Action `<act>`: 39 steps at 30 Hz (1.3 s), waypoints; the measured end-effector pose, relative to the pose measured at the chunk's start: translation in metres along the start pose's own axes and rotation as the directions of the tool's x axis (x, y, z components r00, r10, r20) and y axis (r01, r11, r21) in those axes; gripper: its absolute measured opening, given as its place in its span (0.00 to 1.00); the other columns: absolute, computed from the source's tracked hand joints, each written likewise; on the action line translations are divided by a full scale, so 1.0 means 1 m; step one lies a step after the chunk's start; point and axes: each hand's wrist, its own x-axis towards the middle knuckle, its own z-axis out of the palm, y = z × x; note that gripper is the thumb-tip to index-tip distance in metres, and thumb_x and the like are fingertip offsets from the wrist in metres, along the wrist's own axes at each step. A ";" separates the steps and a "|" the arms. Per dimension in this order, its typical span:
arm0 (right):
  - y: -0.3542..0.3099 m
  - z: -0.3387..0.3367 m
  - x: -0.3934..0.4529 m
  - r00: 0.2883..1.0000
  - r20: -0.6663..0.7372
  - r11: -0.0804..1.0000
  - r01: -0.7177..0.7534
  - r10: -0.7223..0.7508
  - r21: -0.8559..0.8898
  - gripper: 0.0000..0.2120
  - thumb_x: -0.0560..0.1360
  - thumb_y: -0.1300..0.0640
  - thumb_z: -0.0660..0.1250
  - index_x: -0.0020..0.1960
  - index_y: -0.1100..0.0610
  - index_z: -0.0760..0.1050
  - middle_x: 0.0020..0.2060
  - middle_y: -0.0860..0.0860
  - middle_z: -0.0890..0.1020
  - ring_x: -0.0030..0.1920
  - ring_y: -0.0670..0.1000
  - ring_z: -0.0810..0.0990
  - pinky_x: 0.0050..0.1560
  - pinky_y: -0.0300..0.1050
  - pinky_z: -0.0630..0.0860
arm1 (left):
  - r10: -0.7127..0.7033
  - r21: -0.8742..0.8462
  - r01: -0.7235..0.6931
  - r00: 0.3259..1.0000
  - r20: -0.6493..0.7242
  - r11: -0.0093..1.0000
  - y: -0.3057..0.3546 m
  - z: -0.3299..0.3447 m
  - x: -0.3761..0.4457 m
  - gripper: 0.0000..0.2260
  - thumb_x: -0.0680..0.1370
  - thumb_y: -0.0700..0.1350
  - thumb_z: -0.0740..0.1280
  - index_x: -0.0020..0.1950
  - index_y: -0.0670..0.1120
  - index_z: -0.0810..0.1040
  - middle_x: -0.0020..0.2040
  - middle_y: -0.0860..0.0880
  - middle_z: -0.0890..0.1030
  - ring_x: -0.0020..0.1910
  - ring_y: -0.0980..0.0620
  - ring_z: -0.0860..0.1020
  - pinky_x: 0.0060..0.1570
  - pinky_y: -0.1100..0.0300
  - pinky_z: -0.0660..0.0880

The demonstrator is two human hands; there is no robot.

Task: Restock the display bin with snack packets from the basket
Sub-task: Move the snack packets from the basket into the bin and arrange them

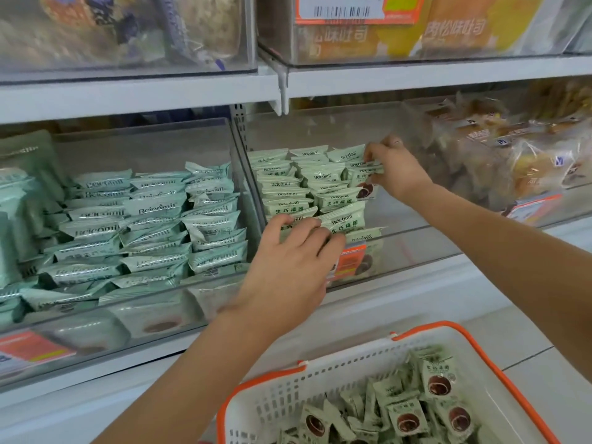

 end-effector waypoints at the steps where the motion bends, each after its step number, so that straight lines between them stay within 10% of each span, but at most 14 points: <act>1: -0.001 0.000 -0.001 1.000 -0.005 1.000 -0.014 0.015 0.017 0.17 0.70 0.71 0.70 0.53 0.57 0.72 0.56 0.55 0.67 0.51 0.56 0.72 0.54 0.41 0.69 | -0.002 0.001 0.002 1.000 0.001 1.000 0.000 0.000 0.000 0.23 0.65 0.50 0.73 0.59 0.46 0.76 0.52 0.49 0.80 0.59 0.47 0.76 0.61 0.48 0.60; 24: 0.001 -0.005 -0.003 0.998 -0.007 0.993 -0.066 0.066 -0.093 0.22 0.71 0.71 0.67 0.60 0.55 0.65 0.60 0.60 0.67 0.51 0.64 0.74 0.55 0.54 0.74 | 0.002 0.049 -0.003 1.000 0.019 0.999 0.000 0.003 0.000 0.24 0.65 0.47 0.74 0.59 0.46 0.75 0.53 0.48 0.80 0.57 0.46 0.76 0.59 0.48 0.59; 30: -0.019 -0.044 -0.053 0.939 -0.321 0.991 -0.093 0.119 0.097 0.19 0.70 0.74 0.55 0.57 0.60 0.72 0.57 0.60 0.74 0.51 0.57 0.74 0.45 0.39 0.64 | 0.010 0.065 -0.012 1.000 0.028 0.998 0.005 0.005 -0.001 0.40 0.58 0.41 0.78 0.68 0.47 0.68 0.64 0.44 0.75 0.65 0.44 0.67 0.63 0.45 0.60; 34: -0.036 -0.052 -0.158 0.814 -0.568 0.967 0.036 0.119 0.254 0.16 0.68 0.75 0.56 0.48 0.61 0.75 0.47 0.54 0.74 0.43 0.47 0.70 0.43 0.34 0.67 | 0.102 0.012 -0.101 0.985 -0.143 0.995 0.029 0.011 -0.002 0.32 0.63 0.33 0.68 0.67 0.44 0.68 0.63 0.40 0.75 0.64 0.39 0.66 0.69 0.45 0.60; 37: -0.017 -0.007 -0.248 0.862 -0.445 0.947 -0.108 0.241 0.304 0.19 0.67 0.77 0.56 0.49 0.59 0.74 0.50 0.53 0.74 0.47 0.50 0.73 0.47 0.42 0.73 | 0.171 -0.064 -0.190 0.959 -0.226 0.980 0.075 0.024 -0.012 0.23 0.68 0.33 0.60 0.63 0.43 0.72 0.60 0.41 0.77 0.63 0.41 0.69 0.69 0.49 0.58; 39: 0.010 0.036 -0.301 0.936 -0.096 0.928 -0.316 0.339 0.195 0.19 0.70 0.73 0.58 0.56 0.55 0.72 0.56 0.53 0.72 0.54 0.55 0.74 0.50 0.50 0.74 | 0.252 -0.190 -0.278 0.957 -0.146 0.942 0.117 0.040 -0.031 0.18 0.70 0.35 0.60 0.57 0.45 0.77 0.54 0.45 0.79 0.58 0.45 0.74 0.67 0.52 0.61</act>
